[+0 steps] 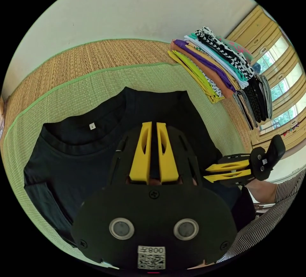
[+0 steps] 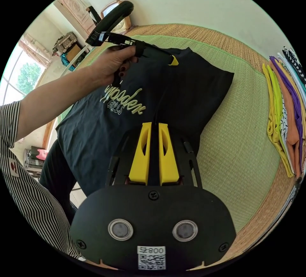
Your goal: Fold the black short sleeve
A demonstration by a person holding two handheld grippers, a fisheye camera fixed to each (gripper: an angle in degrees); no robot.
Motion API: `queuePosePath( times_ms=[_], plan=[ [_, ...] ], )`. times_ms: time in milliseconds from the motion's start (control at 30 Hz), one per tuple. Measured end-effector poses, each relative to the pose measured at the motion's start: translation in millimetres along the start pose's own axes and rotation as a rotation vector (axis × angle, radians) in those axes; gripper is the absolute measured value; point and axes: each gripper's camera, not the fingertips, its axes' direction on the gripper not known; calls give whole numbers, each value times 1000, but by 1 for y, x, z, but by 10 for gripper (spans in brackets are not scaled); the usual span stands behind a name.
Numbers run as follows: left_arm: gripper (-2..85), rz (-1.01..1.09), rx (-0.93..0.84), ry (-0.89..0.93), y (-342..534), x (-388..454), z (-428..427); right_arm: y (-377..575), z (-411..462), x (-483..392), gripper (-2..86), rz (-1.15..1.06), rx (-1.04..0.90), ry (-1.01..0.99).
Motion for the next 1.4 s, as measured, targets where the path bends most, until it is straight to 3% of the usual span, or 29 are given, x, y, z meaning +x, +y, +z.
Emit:
queuePosePath(
  times_ms=[100,233,400,600,700,933,1133,1400],
  plan=[
    [21,21,27,22,2,8,2,2,-7,9,41,27,14,-23],
    [10,30,-64,4,-1,13,25,4,-9,28,47,99,20,-83],
    [3,18,11,32,3,17,14,6,-23,43,55,135,36,-123],
    [2,78,-84,-34,2,32,29,12,-61,65,51,190,123,-211],
    [1,42,-48,9,9,27,26,10,-83,80,39,203,181,-255],
    [1,54,-30,9,28,26,14,-53,-97,155,9,269,244,-185],
    [2,42,-21,35,46,22,-1,-104,-64,215,2,411,108,-66],
    [1,59,64,142,106,37,-49,-68,-104,167,1,322,211,-104]
  ],
)
